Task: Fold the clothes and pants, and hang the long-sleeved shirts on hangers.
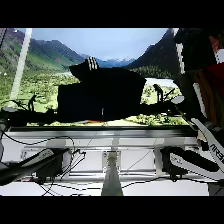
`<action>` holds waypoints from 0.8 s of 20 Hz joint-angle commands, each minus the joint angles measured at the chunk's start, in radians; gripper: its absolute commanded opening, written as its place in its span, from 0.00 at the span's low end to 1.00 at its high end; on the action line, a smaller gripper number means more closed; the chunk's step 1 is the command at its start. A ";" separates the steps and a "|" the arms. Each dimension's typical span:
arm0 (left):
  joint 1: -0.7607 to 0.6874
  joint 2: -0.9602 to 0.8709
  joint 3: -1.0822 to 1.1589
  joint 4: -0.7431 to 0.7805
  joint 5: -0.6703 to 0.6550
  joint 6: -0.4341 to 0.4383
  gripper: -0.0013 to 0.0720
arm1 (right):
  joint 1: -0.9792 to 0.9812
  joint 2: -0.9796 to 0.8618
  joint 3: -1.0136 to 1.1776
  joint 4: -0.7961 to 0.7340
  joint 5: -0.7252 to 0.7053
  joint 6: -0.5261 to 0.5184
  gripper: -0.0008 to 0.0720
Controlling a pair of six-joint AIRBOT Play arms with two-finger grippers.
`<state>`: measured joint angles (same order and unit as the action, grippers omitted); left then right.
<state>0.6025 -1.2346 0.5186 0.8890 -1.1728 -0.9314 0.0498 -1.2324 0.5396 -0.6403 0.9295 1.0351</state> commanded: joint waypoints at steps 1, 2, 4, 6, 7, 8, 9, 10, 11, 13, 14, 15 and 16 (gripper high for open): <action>-0.005 0.050 0.094 -0.090 -0.013 0.050 0.03 | 0.001 0.056 0.093 -0.010 0.050 -0.032 0.05; -0.005 0.090 0.145 -0.091 -0.013 0.050 0.03 | 0.001 0.088 0.147 -0.021 0.058 -0.032 0.05; -0.005 0.193 0.259 -0.091 -0.011 0.050 0.03 | 0.001 0.158 0.268 -0.025 0.067 -0.042 0.05; -0.005 0.312 0.382 -0.091 0.012 0.049 0.03 | 0.001 0.229 0.401 -0.022 0.078 -0.044 0.05; -0.004 0.375 0.439 -0.099 0.041 0.049 0.03 | 0.001 0.266 0.469 -0.010 0.080 -0.044 0.05; -0.004 0.441 0.490 -0.113 0.088 0.049 0.03 | 0.001 0.299 0.531 0.005 0.080 -0.044 0.05; -0.004 0.513 0.537 -0.126 0.155 0.048 0.03 | 0.001 0.336 0.595 0.024 0.080 -0.043 0.05; -0.004 0.589 0.571 -0.140 0.237 0.048 0.03 | 0.001 0.368 0.650 0.043 0.080 -0.042 0.05; -0.004 0.661 0.591 -0.141 0.323 0.049 0.03 | 0.001 0.404 0.702 0.069 0.080 -0.042 0.05; -0.002 0.806 0.596 -0.118 0.484 0.049 0.03 | 0.001 0.473 0.776 0.108 0.082 -0.011 0.05; -0.002 0.874 0.596 -0.093 0.536 0.049 0.03 | 0.001 0.506 0.801 0.123 0.084 0.026 0.05; -0.002 0.928 0.596 -0.076 0.565 0.048 0.03 | 0.001 0.540 0.823 0.138 0.090 0.067 0.05; -0.002 0.975 0.596 -0.066 0.587 0.044 0.03 | 0.001 0.566 0.838 0.158 0.098 0.103 0.05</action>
<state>0.6003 -0.4202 1.0927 0.7918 -0.7429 -0.8825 0.0502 -0.7528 1.2949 -0.5468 1.0142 1.0496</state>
